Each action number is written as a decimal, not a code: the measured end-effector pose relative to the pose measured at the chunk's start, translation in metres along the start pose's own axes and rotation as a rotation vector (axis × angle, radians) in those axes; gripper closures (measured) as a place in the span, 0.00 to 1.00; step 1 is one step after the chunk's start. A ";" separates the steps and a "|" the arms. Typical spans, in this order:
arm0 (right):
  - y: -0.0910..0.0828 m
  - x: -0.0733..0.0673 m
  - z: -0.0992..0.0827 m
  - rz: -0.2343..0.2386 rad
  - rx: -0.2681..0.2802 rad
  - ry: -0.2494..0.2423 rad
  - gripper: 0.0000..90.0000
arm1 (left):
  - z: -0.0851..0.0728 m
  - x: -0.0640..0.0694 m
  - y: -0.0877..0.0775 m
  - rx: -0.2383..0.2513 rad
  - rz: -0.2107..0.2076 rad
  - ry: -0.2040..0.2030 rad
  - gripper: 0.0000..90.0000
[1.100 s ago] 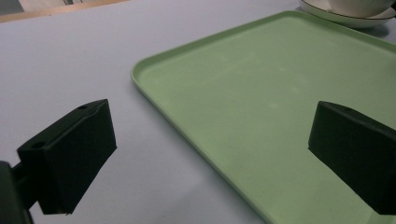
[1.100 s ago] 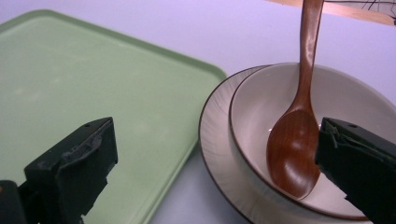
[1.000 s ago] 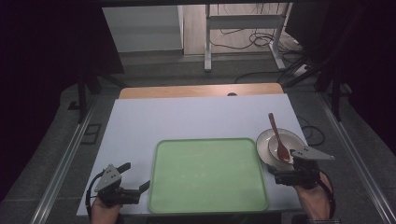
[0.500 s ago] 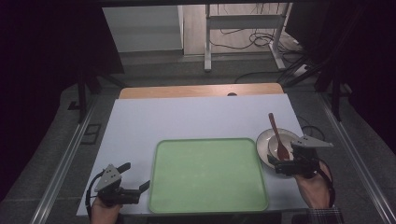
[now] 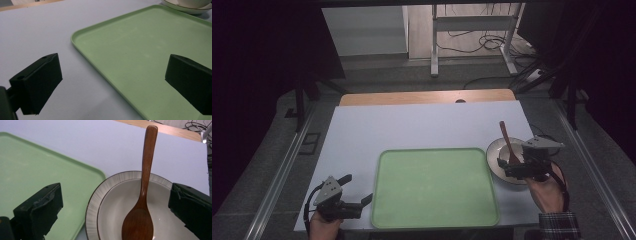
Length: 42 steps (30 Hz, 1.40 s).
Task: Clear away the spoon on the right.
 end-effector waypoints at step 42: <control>0.056 0.035 0.023 -0.091 -0.146 0.035 0.18 | 0.000 0.001 0.000 -0.004 -0.005 0.006 0.01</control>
Point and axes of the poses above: each handheld gripper's, and its own axes: y roughly forward along the jaws, z roughly out of its top, x roughly to its right, the point moved 8 cm from there along y, roughly forward along the jaws, and after that the axes turned 7 degrees about x, right-handed, at the moved point
